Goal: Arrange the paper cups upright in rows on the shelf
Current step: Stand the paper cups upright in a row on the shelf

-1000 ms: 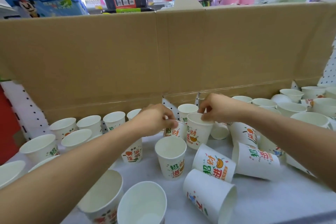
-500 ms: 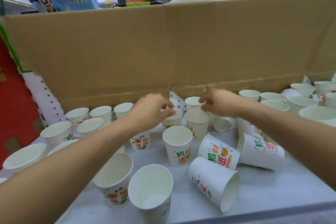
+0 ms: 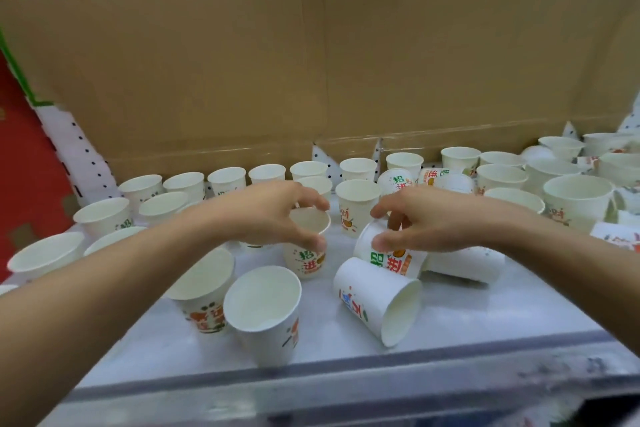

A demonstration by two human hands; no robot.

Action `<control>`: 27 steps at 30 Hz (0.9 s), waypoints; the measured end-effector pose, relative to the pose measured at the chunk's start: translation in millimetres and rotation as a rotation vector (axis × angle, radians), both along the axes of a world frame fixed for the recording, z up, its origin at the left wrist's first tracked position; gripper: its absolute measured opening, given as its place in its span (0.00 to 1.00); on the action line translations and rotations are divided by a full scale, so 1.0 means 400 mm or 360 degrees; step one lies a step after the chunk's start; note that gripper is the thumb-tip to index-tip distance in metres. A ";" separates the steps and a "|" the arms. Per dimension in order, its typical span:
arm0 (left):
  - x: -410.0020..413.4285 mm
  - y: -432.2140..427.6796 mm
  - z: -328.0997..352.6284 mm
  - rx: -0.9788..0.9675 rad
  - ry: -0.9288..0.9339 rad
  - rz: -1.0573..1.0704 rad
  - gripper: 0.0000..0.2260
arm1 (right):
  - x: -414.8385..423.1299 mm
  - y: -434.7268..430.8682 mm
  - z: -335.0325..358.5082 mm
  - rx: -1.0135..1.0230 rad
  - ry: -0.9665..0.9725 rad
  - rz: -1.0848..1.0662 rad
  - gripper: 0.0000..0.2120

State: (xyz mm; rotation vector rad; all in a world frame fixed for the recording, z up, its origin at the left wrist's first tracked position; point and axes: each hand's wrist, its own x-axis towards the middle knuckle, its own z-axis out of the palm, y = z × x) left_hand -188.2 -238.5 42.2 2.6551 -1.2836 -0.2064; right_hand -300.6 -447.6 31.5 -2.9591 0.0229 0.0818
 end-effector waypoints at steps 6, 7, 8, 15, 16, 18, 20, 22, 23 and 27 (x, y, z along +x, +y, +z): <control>-0.052 0.031 0.036 -0.0082 -0.0238 0.0106 0.29 | 0.007 0.016 -0.009 -0.0106 0.0090 0.0005 0.29; -0.088 0.030 0.041 -0.0206 -0.0312 0.0055 0.28 | 0.010 0.016 -0.012 -0.0120 0.0097 0.0001 0.29; -0.131 0.027 0.044 -0.0337 -0.0314 -0.0029 0.27 | 0.010 0.016 -0.014 -0.0133 0.0101 0.0005 0.29; -0.300 -0.039 -0.037 0.0024 -0.0242 -0.0591 0.35 | -0.012 -0.011 -0.030 -0.0018 -0.0023 -0.0026 0.27; -0.298 -0.051 -0.049 0.0081 -0.0316 -0.0611 0.36 | -0.020 -0.021 -0.028 0.0027 -0.0087 -0.0041 0.27; -0.287 -0.071 -0.063 0.0144 -0.0468 -0.0681 0.37 | -0.030 -0.041 -0.026 0.0172 -0.0212 -0.0067 0.29; -0.284 -0.093 -0.068 0.0202 -0.0555 -0.0725 0.37 | -0.045 -0.055 -0.020 0.0331 -0.0283 -0.0104 0.34; -0.288 -0.114 -0.068 0.0273 -0.0610 -0.0748 0.38 | -0.060 -0.067 -0.014 0.0417 -0.0350 -0.0128 0.38; -0.289 -0.123 -0.066 0.0312 -0.0628 -0.0759 0.38 | -0.065 -0.072 -0.011 0.0455 -0.0391 -0.0128 0.38; -0.278 -0.134 -0.040 0.0540 -0.0583 -0.0767 0.41 | -0.080 -0.084 -0.002 0.0494 -0.0526 -0.0165 0.34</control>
